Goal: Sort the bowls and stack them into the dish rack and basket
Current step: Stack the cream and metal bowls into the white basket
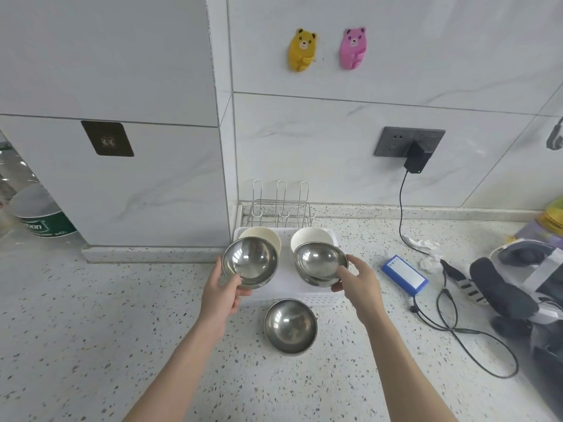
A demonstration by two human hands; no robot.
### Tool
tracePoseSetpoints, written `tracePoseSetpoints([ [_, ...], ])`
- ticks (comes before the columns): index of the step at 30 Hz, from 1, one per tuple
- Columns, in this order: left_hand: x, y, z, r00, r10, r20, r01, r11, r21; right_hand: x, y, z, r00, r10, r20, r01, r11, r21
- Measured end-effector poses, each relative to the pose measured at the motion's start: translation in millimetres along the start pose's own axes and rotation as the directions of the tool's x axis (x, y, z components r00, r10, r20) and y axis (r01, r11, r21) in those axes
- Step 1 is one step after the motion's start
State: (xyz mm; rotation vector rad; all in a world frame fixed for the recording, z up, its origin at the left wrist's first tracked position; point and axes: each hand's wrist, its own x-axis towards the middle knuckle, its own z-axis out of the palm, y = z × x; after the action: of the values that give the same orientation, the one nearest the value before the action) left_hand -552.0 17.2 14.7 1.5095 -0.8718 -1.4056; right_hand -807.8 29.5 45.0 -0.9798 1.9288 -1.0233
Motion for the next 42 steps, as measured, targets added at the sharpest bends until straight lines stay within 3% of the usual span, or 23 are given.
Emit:
tracePoseSetpoints([
  [5, 0.9, 3.9, 2.0, 0.999, -0.013, 0.030, 0.013, 1.000, 0.016, 19.2, -16.8, -11.2, 0.995, -0.005, 0.100, 0.018, 0.991, -0.129],
  [10, 0.2, 4.5, 1.1, 0.999, -0.019, 0.046, 0.019, 1.000, 0.005, 40.7, -31.5, -15.7, 0.970, 0.110, 0.219, -0.027, 0.935, -0.352],
  [14, 1.2, 1.5, -1.2, 0.997, -0.036, 0.074, 0.036, 0.999, 0.008, 53.8, -40.8, -10.6, 0.953, 0.193, 0.235, -0.049, 0.861, -0.507],
  [19, 5.2, -2.9, -5.9, 0.988, -0.097, 0.119, 0.101, 0.994, -0.028, 72.7, -42.8, -0.4, 0.936, 0.259, 0.240, -0.077, 0.815, -0.575],
  [24, 10.3, -3.8, -8.0, 0.972, -0.187, 0.145, 0.198, 0.978, -0.065, 82.2, -30.4, 12.8, 0.926, 0.292, 0.239, -0.088, 0.783, -0.616],
  [28, 13.2, -5.0, -10.2, 0.957, -0.237, 0.166, 0.251, 0.966, -0.070, 83.5, -18.6, 20.5, 0.936, 0.267, 0.228, -0.101, 0.826, -0.554],
  [42, 29.2, 5.6, -3.5, 0.954, -0.255, 0.160, 0.248, 0.967, 0.061, 63.5, 6.6, 34.5, 0.984, 0.160, 0.080, -0.102, 0.870, -0.483],
])
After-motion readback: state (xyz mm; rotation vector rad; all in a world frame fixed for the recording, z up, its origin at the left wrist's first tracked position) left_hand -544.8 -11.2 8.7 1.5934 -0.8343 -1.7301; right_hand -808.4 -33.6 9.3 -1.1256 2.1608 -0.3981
